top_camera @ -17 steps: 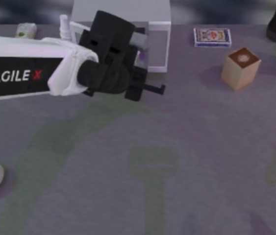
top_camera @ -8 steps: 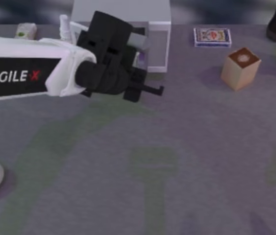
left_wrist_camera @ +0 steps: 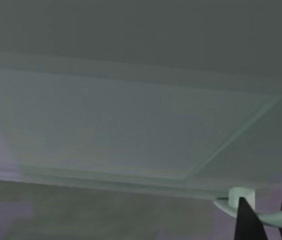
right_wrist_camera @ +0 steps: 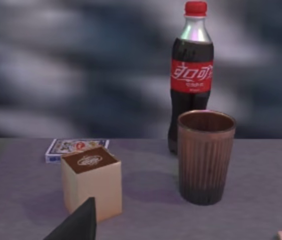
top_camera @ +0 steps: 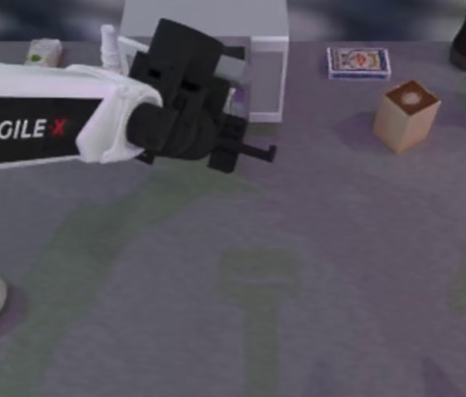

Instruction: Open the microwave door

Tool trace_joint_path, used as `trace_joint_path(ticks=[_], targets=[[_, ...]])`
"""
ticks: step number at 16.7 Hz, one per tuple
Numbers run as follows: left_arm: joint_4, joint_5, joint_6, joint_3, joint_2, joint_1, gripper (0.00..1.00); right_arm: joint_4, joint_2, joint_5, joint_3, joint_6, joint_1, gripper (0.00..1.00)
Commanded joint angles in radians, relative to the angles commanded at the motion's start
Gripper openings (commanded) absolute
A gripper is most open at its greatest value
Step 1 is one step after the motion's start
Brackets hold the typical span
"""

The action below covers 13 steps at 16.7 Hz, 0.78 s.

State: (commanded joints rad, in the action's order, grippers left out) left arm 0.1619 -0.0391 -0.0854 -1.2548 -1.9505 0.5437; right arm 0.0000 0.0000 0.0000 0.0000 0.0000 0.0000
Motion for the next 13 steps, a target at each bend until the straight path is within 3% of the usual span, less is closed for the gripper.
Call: trace_joint_path(ticks=[13], targets=[[-0.003,0.021,0.015,0.013,0.008,0.000,0.00,0.000,0.000,0.000,0.000,0.000,0.000,1.00]])
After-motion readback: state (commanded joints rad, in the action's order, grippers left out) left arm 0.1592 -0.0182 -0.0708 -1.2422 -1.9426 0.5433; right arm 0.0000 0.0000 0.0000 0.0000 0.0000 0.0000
